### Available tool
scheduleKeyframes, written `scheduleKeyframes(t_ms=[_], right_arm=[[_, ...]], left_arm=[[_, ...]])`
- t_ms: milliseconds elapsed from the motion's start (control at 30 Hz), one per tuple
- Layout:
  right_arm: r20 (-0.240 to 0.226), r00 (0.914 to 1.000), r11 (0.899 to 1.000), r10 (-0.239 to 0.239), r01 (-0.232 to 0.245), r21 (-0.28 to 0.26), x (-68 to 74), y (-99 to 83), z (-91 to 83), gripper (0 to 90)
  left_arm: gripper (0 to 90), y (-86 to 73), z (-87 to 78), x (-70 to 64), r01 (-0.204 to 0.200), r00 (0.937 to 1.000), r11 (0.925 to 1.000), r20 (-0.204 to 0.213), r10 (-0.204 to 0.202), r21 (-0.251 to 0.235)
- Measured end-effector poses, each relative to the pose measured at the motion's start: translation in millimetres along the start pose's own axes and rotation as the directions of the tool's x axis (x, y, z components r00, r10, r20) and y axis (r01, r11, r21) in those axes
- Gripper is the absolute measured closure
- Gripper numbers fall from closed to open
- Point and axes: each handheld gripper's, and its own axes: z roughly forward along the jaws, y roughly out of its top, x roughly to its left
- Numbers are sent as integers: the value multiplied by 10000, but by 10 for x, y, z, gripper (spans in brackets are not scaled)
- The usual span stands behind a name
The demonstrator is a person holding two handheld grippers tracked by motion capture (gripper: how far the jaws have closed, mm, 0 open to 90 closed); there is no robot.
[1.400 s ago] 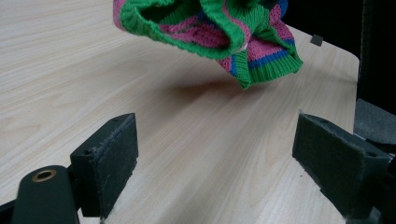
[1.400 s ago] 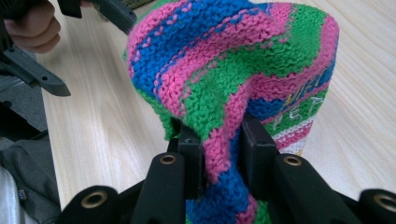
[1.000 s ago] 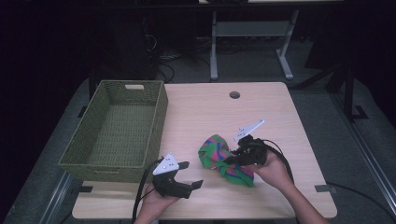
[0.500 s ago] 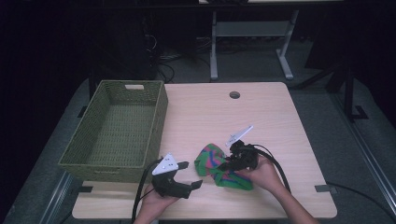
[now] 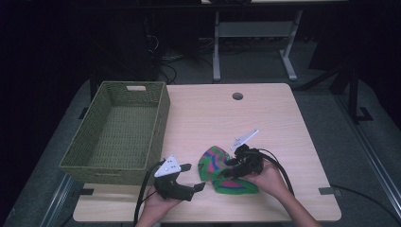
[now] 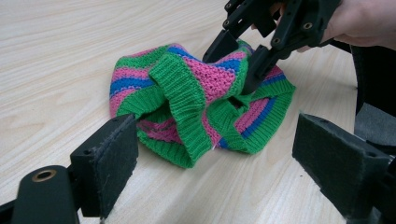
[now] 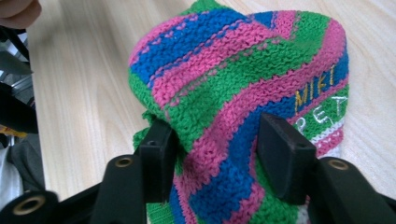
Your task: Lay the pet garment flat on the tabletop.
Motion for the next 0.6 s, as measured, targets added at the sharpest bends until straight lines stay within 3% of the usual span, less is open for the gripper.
scheduleKeyframes(t_ms=[400, 600], right_arm=[[46, 9995, 9994, -316, 316, -134, 123, 44, -171, 371], [214, 9949, 9928, -990, 1002, -655, 311, 159, -318, 403]], left_arm=[[140, 1, -27, 13, 39, 10000, 9999, -17, -40, -104], [140, -2, -24, 16, -1, 10000, 10000, -26, 1, -58]])
